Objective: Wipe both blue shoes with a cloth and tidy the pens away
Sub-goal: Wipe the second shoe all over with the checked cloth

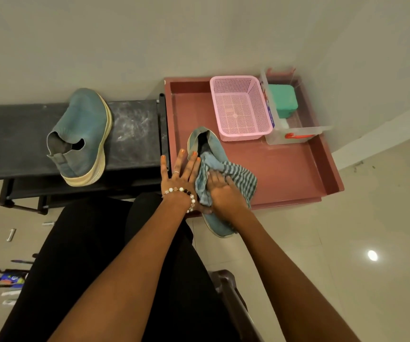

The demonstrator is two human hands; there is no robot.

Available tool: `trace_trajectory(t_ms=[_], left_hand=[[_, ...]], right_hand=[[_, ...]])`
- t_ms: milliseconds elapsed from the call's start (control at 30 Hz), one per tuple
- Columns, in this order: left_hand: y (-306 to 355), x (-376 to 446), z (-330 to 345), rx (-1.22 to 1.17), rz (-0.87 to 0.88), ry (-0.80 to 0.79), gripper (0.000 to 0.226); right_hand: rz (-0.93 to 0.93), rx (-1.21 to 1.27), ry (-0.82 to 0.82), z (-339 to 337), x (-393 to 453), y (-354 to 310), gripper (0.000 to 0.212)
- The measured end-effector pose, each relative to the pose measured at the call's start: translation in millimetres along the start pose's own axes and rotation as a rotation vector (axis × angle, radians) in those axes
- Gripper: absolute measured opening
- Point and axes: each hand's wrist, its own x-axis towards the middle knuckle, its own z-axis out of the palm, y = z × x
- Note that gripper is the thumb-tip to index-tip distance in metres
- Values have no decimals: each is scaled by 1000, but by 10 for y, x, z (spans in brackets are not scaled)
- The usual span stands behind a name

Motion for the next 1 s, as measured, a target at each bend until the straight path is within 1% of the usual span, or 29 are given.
trace_trajectory(t_ms=[100,167,233,300,333,400,467,500,533,600,667,700,800,933,1000], left_hand=[[28,3,-3,-27,-6,-10,137],[22,-8,-20,-38,-4,-15,135],[33,-12,-3,-45,-1,-5,135],[22,-14,19,-18,-4,14,134],[20,-21,22,-9,-4,24,130],[21,-26,56,-29,-9,55,116],[22,-19,63,-48,-26,65,102],[23,-11,61,-52,-35,59,102],[27,-5,59,-50,-44,51,105],[36,-9,34,-40,-45,12,122],[53,-13,-4,-64,-31,-24,138],[55,-21,-17,-69,-32,-26,141],[49,-37,-49,-66,-36,-35,140],[45,-35,7,-79,-40,-1,139],[47,-42,8,-90,-42,16,128]], right_hand=[[75,10,-21,-132,243,-13,67],[77,50,-27,-180,297,-15,66],[42,110,-11,-138,227,17,69],[2,194,11,-33,59,47,77],[-17,218,35,32,-63,44,78],[-49,223,84,164,-311,30,71],[-59,166,84,242,-466,55,68],[-60,117,87,257,-473,80,67],[-58,70,100,247,-427,107,65],[-24,-17,125,150,-231,123,61],[48,-81,111,-21,33,100,61],[92,-90,104,-107,145,70,60],[153,-41,69,-239,311,8,58],[154,69,18,-150,-41,14,69],[172,83,12,-27,-317,-29,65]])
